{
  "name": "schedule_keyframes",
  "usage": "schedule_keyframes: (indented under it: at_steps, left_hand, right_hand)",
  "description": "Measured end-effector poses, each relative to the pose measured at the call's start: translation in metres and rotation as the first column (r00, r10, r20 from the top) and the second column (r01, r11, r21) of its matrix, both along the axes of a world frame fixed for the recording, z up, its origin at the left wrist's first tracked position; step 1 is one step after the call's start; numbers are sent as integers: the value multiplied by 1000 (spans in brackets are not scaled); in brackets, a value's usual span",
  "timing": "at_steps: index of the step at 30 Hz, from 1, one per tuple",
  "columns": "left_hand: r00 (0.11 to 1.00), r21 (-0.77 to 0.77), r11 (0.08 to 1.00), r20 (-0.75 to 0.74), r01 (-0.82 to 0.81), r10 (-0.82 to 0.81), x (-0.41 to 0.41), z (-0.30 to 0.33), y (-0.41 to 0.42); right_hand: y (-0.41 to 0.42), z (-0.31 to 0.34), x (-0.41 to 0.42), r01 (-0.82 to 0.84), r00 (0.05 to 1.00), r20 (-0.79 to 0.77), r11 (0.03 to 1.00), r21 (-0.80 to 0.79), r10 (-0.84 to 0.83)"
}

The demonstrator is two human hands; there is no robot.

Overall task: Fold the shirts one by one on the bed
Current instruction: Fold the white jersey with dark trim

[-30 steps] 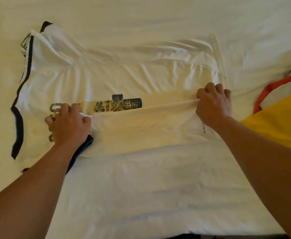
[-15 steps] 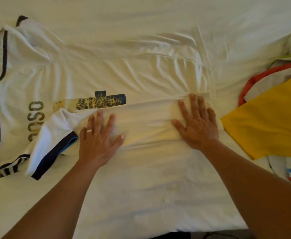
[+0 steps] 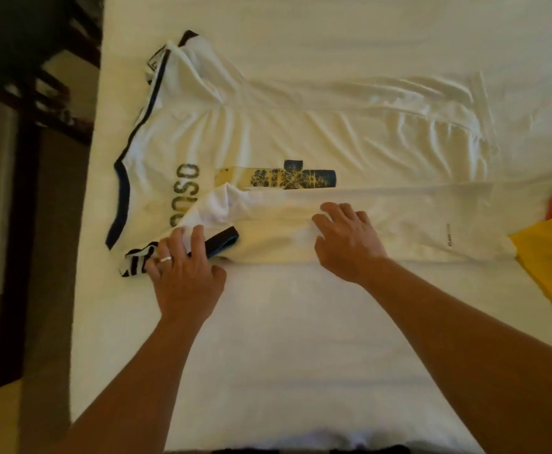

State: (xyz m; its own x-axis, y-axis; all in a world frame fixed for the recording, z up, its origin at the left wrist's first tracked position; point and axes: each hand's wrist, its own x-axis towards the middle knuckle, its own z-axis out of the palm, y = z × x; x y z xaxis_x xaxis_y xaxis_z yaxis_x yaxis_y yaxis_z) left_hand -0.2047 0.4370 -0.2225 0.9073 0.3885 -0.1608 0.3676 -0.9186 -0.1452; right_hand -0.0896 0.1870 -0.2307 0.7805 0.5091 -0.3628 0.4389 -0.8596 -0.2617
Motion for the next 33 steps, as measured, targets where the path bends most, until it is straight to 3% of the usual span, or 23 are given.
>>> schedule_keyframes:
  at_steps: [4,7,9,12,13,15,17,19,24,27,29,31,33]
  left_hand:
    - [996,-71,997,-90,-35,29,0,9,52]
    - [979,-321,947,-196,-14,-52,14,24,84]
    - [934,-516,852,-340,-88,-109,38,44,104]
    - [847,-555,825,-485,-105,-218,92,66,127]
    - [877,-544,837,-430,-61,-215,110,70,132]
    - [978,-468,880,-135,81,-162,139,68,135]
    - [980,-314,938,177,144,-91,157,65,135]
    - [958,-298,951,285,79,9,161,59,138]
    - [966,-459,868,70,-189,248,106,28,152]
    - [938,-498,806,-51,-321,342,65,15,160]
    - [919,-493,782,-107,-380,379,47,11,162]
    - [916,-490,779,-127,-391,380,34,9,163]
    - [931,-466,807,-145,-364,336,27,8,162]
  right_hand:
    - [75,1,-14,-54,998,-38,997,47,56]
    - [104,-2,-20,7,996,-84,1000,-14,-8]
    - [112,-1,-20,74,993,-94,996,-44,-78]
    - [122,3,-14,108,989,-95,990,-95,-117]
    - [127,5,-11,113,988,-88,987,-118,-124]
    - [137,8,-6,154,984,-66,978,-143,-165]
    - [150,10,-2,226,973,-25,968,-111,-230]
    - [163,8,2,288,957,8,957,-6,-288]
    - [201,7,22,464,884,-86,842,274,-459]
    - [220,9,44,520,854,-138,820,239,-501]
    - [230,9,61,600,794,-276,772,211,-542]
    - [237,9,73,660,729,-396,726,192,-558]
    - [238,8,82,720,670,-414,676,157,-617]
